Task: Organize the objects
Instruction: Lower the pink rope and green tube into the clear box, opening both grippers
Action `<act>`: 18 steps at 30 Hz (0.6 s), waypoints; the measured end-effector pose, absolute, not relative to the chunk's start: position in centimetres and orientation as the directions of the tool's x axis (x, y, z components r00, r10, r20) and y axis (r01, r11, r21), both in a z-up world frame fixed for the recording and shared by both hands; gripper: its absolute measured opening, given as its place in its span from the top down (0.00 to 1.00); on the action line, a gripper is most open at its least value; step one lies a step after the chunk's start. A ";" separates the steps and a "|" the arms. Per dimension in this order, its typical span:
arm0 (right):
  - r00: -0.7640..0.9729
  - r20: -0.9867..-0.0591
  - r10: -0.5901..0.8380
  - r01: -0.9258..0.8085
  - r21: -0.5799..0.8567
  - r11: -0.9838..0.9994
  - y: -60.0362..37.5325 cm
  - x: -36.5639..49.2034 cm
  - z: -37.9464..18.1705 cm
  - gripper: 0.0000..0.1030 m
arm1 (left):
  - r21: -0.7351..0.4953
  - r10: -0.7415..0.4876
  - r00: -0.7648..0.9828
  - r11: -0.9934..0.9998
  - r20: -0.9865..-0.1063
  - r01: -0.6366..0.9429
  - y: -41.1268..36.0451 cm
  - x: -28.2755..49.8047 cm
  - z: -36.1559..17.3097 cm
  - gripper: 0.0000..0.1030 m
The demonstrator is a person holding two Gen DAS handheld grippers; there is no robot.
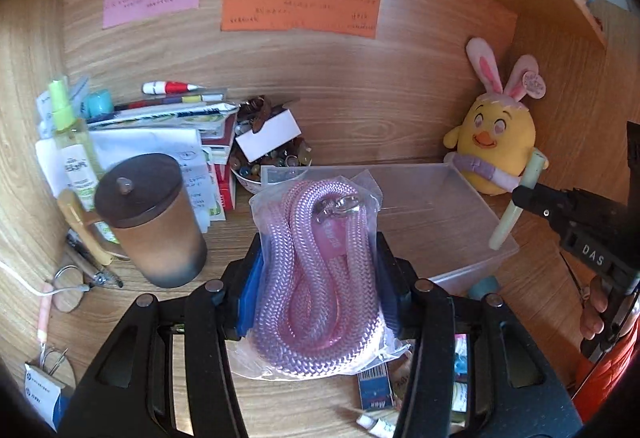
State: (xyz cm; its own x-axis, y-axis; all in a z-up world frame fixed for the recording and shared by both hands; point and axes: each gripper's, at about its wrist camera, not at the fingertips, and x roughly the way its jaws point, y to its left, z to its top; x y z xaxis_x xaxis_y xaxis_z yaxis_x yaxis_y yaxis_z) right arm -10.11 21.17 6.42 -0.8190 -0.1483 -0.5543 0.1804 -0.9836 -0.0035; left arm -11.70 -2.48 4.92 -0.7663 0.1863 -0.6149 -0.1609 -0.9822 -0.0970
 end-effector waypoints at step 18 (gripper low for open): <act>-0.693 -0.713 -0.103 0.227 -0.080 -0.971 18.8 -15.7 1.4 0.86 | -0.052 0.175 -0.667 -0.978 -0.724 -0.201 0.9 -17.7 1.2 0.58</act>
